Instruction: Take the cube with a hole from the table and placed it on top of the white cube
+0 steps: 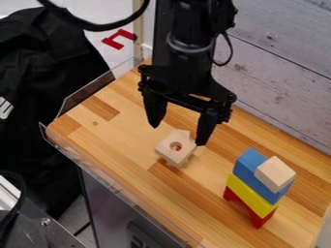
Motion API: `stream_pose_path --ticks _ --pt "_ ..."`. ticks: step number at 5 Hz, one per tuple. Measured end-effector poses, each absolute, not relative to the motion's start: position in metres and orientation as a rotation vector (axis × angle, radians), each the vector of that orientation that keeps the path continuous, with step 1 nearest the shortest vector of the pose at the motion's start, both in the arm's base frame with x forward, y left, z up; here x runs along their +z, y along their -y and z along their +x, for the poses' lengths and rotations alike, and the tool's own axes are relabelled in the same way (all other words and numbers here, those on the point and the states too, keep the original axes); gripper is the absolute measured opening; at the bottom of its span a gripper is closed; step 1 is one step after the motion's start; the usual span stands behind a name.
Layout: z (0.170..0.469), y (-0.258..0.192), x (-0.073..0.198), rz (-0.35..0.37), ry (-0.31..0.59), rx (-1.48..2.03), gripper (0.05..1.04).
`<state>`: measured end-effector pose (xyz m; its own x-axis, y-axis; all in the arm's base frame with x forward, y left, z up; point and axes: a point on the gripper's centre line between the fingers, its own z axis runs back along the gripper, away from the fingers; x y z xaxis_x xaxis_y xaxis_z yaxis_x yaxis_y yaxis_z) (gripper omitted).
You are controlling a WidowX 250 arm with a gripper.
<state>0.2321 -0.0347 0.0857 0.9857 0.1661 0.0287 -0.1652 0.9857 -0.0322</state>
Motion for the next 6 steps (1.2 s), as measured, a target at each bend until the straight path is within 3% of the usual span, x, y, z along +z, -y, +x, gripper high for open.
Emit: stream_pose_path --ticks 1,3,4,6 --pt "0.227 0.034 0.08 -0.028 0.005 0.169 1.0" --pt "0.219 0.007 0.077 -0.093 0.072 0.036 1.0" --pt "0.222 0.003 0.071 -0.074 0.031 -0.024 1.0" --pt "0.249 0.006 0.053 -0.053 -0.009 -0.132 1.0"
